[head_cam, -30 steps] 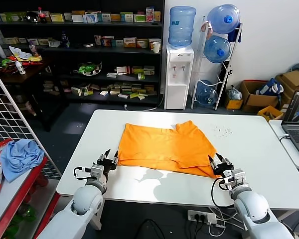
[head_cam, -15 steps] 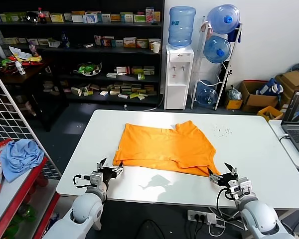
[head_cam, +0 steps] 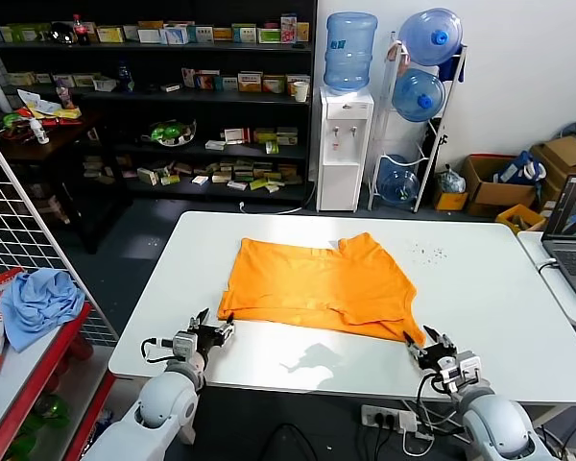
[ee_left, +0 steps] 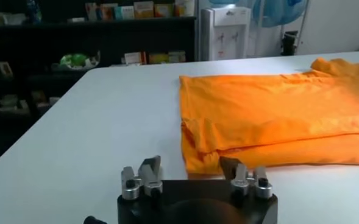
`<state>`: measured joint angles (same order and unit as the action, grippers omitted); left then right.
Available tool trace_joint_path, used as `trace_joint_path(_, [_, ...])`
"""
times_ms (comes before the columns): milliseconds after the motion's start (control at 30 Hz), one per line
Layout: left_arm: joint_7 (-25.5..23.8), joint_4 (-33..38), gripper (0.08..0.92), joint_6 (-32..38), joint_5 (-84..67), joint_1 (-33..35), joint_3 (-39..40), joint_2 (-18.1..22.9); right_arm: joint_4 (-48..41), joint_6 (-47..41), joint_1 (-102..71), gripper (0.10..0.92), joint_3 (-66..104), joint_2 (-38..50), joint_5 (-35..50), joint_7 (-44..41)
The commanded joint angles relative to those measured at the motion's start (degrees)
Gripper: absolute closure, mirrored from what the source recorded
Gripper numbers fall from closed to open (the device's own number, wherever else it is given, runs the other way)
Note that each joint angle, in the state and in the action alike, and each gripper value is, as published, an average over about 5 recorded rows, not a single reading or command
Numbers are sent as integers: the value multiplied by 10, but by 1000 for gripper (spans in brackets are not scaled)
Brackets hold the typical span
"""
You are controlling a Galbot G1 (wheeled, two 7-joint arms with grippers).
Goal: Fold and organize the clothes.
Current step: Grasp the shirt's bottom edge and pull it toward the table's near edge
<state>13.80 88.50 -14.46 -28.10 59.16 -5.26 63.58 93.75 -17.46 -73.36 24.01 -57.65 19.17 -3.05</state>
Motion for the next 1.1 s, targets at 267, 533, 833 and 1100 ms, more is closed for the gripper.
trace_joint_path(267, [-17,7,657,4,-23,15,1,-6,1,-13,-5,842,0,11,-2,0])
trace_joint_path(533, [11,85,877,-31,-61,57,2,-29,53,-37,-40,901,7,45,14,12])
trace_joint_path(833, [45,177,904,-55,-67,141,-5,-59,157,-84,-128,901,25,83,30,32])
trace_joint_path(1100, [59,224,904,-64,-61,198,-16,-69,199,-105,-174,901,35,89,29,44])
